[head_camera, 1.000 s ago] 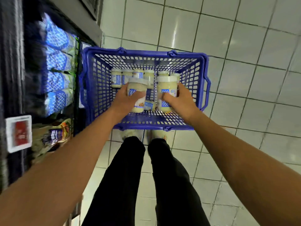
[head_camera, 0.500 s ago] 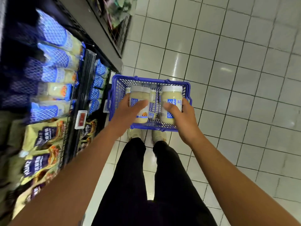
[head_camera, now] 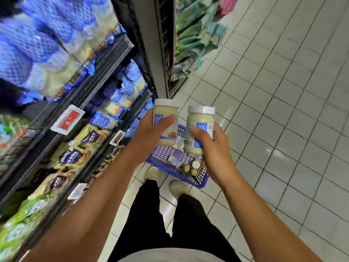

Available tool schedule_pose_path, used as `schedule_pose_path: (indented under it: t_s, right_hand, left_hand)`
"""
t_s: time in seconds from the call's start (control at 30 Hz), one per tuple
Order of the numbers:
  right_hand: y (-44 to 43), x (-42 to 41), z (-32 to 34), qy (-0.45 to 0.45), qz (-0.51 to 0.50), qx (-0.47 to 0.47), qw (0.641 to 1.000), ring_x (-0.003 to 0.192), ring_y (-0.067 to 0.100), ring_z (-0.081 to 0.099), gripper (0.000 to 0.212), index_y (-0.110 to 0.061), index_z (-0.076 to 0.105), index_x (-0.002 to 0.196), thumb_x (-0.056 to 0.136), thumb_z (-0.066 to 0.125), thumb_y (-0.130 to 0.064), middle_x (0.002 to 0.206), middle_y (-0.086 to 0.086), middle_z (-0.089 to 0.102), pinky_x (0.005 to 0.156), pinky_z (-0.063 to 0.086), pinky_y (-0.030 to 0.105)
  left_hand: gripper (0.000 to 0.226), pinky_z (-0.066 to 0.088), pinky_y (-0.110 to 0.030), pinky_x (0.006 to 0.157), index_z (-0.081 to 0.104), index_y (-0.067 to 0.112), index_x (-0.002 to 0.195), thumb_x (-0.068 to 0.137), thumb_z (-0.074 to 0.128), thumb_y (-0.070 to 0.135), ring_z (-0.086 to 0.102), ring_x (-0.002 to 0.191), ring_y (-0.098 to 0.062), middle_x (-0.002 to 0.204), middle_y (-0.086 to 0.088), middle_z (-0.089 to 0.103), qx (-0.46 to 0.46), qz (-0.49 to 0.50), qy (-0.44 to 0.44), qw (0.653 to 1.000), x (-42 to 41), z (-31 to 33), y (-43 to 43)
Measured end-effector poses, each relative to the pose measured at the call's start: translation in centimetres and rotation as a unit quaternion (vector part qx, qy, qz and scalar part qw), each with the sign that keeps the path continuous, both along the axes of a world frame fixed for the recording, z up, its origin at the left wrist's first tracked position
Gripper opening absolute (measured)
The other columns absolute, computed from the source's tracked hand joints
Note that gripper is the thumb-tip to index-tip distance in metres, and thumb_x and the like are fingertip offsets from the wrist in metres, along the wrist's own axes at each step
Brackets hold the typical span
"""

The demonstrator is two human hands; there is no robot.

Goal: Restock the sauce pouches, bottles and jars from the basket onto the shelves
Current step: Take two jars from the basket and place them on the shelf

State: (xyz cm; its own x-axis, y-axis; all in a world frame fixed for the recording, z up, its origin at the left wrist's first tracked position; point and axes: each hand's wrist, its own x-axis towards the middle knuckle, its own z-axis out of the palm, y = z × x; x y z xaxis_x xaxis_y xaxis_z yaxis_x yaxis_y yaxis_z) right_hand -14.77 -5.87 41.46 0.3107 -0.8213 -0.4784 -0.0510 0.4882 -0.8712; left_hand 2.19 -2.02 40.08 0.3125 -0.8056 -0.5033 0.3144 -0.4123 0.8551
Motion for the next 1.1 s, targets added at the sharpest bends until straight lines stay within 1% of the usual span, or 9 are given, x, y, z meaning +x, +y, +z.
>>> schedule_pose_path:
  t_s: [0.13,0.23,0.37,0.53,0.67,0.73,0.83,1.0,1.1]
  right_hand:
    - [0.5,0.6,2.4,-0.014,0.052,-0.019,0.998,0.074,0.018,0.070,0.049,-0.022,0.065,0.103,0.063,0.073,-0.048,0.085,0.001,0.074,0.062,0.057,0.033]
    - [1.3,1.5,4.3,-0.029,0.105,-0.047,0.993,0.075,0.017,0.072,0.045,-0.024,0.066,0.103,0.065,0.072,-0.047,0.087,0.001,0.075,0.061,0.056,0.027]
    - [3.1,3.0,6.7,-0.054,0.184,-0.072,0.979,0.084,0.024,0.074,0.040,-0.023,0.066,0.104,0.070,0.073,-0.043,0.094,0.004,0.076,0.065,0.060,0.033]
    - [6.4,5.3,8.9,-0.076,0.277,-0.105,0.952,0.079,0.012,0.073,0.033,-0.019,0.065,0.103,0.074,0.072,-0.033,0.088,-0.004,0.076,0.061,0.057,0.026]
    - [10.2,7.4,10.2,-0.079,0.350,-0.130,0.924,0.080,0.010,0.071,0.036,-0.016,0.065,0.104,0.073,0.071,-0.034,0.088,-0.004,0.076,0.070,0.060,0.032]
    - [12.6,8.3,10.6,-0.089,0.385,-0.135,0.908,0.082,0.010,0.072,0.034,-0.020,0.066,0.103,0.073,0.072,-0.034,0.089,-0.005,0.076,0.071,0.059,0.030]
    - [17.0,9.5,11.1,-0.099,0.435,-0.138,0.884,0.086,0.016,0.073,0.036,-0.021,0.066,0.102,0.070,0.073,-0.037,0.092,-0.002,0.077,0.075,0.061,0.038]
    - [25.7,10.5,12.4,-0.127,0.511,-0.132,0.840,0.078,0.007,0.072,0.044,-0.026,0.065,0.100,0.063,0.075,-0.049,0.089,-0.009,0.076,0.062,0.055,0.020]
    - [31.1,10.7,13.0,-0.126,0.561,-0.130,0.808,0.082,0.010,0.073,0.045,-0.030,0.066,0.100,0.061,0.072,-0.052,0.091,-0.007,0.076,0.067,0.060,0.032]
  left_hand:
    - [0.036,0.059,-0.037,0.067,0.071,0.038,0.098,0.066,0.076,0.051,0.073,0.095,-0.021,0.103,0.001,0.075,-0.031,0.054,-0.007,0.998,-0.3,3.4,2.7]
    - [0.033,0.059,-0.036,0.066,0.072,0.042,0.095,0.064,0.076,0.053,0.073,0.095,-0.020,0.101,0.002,0.075,-0.038,0.107,-0.029,0.993,-0.3,5.4,5.4]
    - [0.028,0.060,-0.037,0.068,0.072,0.043,0.094,0.067,0.073,0.051,0.073,0.092,-0.020,0.100,0.000,0.076,-0.059,0.179,-0.055,0.981,-0.3,8.1,9.4]
    - [0.017,0.057,-0.027,0.058,0.071,0.043,0.091,0.074,0.070,0.043,0.074,0.081,-0.015,0.091,0.005,0.076,-0.064,0.277,-0.085,0.955,-0.1,11.0,15.2]
    - [0.019,0.058,-0.032,0.059,0.070,0.043,0.089,0.070,0.071,0.046,0.075,0.080,-0.019,0.093,0.002,0.076,-0.066,0.350,-0.095,0.930,0.0,12.3,20.8]
    - [0.021,0.058,-0.030,0.059,0.070,0.038,0.094,0.073,0.071,0.043,0.075,0.082,-0.019,0.095,0.000,0.077,-0.076,0.386,-0.099,0.914,-0.2,12.6,23.9]
    - [0.034,0.057,-0.029,0.060,0.065,0.029,0.105,0.074,0.070,0.042,0.075,0.084,-0.019,0.096,-0.001,0.076,-0.075,0.440,-0.107,0.888,-0.9,12.8,29.2]
    - [0.035,0.058,-0.029,0.062,0.068,0.031,0.103,0.072,0.071,0.048,0.074,0.086,-0.020,0.098,-0.003,0.076,-0.078,0.511,-0.131,0.846,-3.1,13.8,39.0]
    - [0.034,0.058,-0.035,0.064,0.067,0.024,0.108,0.077,0.068,0.037,0.072,0.086,-0.021,0.098,-0.004,0.075,-0.083,0.562,-0.142,0.811,-4.7,14.5,44.8]
